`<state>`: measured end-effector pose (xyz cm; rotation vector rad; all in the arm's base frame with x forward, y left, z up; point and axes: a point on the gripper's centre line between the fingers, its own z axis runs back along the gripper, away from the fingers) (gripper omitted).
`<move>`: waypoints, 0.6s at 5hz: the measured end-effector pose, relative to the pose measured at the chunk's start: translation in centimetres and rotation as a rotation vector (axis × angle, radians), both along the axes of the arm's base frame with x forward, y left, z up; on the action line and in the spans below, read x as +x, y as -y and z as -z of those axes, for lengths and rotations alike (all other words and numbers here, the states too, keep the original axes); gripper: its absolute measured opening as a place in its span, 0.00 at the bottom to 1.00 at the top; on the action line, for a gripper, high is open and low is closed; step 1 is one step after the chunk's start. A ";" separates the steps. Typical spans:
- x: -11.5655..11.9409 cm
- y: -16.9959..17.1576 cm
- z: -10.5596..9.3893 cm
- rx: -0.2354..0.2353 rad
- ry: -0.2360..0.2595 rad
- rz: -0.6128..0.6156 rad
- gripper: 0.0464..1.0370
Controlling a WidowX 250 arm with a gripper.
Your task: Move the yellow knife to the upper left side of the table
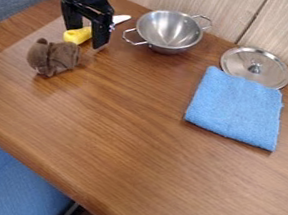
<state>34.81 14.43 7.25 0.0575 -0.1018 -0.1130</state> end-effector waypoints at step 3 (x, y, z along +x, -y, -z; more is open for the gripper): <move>-0.6 0.5 -2.8 0.016 0.016 -0.029 0.96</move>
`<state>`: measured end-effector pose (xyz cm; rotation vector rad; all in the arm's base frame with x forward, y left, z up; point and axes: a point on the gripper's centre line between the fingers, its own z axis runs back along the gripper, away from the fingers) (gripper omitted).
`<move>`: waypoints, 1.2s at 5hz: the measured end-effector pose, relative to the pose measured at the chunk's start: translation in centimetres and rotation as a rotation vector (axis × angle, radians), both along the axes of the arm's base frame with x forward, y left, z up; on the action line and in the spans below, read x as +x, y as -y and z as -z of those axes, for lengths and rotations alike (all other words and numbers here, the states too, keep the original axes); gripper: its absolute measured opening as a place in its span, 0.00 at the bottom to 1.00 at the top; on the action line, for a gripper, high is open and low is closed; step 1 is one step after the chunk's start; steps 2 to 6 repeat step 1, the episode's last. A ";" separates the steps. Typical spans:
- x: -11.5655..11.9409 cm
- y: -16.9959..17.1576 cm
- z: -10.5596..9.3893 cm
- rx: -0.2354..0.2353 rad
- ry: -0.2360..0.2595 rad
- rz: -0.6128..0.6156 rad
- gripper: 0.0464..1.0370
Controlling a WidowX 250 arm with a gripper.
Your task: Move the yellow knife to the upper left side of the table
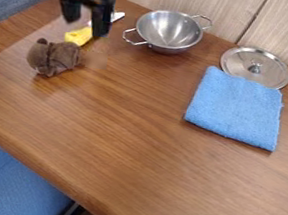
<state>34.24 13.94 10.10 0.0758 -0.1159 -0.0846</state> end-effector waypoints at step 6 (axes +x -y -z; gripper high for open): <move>-0.6 0.1 -3.1 0.027 0.116 -0.014 0.96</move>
